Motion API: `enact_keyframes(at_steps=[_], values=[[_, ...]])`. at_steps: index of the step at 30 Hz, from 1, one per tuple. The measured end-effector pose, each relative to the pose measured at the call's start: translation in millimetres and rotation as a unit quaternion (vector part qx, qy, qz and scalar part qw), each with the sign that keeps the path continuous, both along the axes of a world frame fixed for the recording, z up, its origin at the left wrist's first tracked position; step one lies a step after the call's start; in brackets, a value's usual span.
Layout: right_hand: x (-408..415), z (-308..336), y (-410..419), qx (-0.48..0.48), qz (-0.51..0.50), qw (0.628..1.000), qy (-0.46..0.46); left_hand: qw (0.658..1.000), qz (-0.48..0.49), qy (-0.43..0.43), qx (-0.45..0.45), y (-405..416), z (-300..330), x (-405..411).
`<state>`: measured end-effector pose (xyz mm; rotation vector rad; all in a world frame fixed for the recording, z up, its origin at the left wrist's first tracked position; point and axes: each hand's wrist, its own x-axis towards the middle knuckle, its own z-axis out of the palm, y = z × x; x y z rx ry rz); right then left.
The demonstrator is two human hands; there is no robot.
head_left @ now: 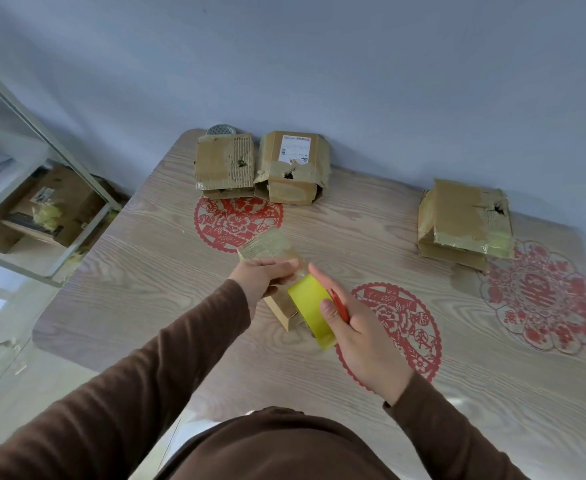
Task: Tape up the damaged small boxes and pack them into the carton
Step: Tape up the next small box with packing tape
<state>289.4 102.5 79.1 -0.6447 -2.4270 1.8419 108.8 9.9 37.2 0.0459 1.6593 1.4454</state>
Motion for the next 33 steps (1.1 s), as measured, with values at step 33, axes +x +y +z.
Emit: enact_keyframes(at_steps=[33], values=[[12,-58,28,0.209,0.052,0.952,-0.216,0.977,0.078,0.117,-0.160,22,-65,-122]])
